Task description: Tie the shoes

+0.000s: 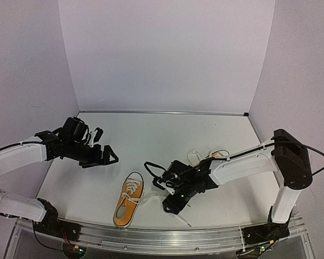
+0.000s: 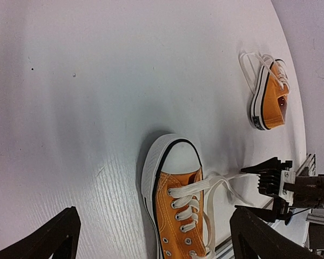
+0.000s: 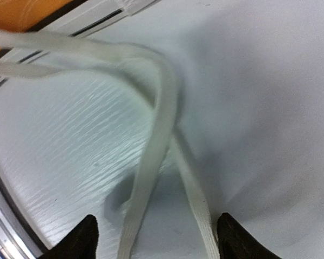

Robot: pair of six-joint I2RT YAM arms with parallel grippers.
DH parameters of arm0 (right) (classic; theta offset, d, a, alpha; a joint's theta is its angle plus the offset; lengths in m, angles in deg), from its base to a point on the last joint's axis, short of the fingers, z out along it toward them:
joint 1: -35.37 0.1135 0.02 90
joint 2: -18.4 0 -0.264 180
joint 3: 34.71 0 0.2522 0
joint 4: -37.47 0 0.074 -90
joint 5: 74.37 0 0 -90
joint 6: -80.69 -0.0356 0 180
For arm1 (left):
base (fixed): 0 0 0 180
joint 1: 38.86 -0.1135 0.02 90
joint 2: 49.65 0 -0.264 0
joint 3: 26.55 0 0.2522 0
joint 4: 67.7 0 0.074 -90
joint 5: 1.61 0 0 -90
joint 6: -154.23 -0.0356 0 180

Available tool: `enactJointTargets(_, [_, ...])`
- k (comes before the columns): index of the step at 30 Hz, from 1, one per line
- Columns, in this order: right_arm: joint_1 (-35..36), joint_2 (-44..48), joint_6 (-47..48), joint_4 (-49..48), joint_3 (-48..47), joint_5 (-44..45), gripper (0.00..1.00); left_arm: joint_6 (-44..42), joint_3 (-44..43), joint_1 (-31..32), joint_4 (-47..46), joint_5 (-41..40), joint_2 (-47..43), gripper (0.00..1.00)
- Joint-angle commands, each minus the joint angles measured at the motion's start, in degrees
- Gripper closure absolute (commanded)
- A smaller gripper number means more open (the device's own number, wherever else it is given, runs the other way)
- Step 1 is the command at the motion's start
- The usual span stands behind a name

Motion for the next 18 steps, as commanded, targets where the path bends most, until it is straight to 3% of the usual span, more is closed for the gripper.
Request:
enactJointTargets(1, [2.0, 2.0, -1.7, -0.1, 3.8, -6.0, 0.39, 0.7, 1.0, 1.6, 2.2, 2.0, -5.2, 0.0])
enactJointTargets(4, [2.6, 1.0, -2.5, -0.5, 4.7, -5.6, 0.52, 1.9, 2.9, 3.7, 3.1, 4.1, -6.8, 0.0])
enactJointTargets(11, [2.8, 0.5, -5.0, -0.5, 3.9, -1.0, 1.0, 3.5, 3.4, 15.1, 8.5, -0.9, -4.2, 0.05])
enactJointTargets(18, [2.6, 7.7, -8.8, -0.2, 2.4, 6.5, 1.0, 5.9, 4.0, 22.6, 6.8, -2.7, 3.0, 0.28])
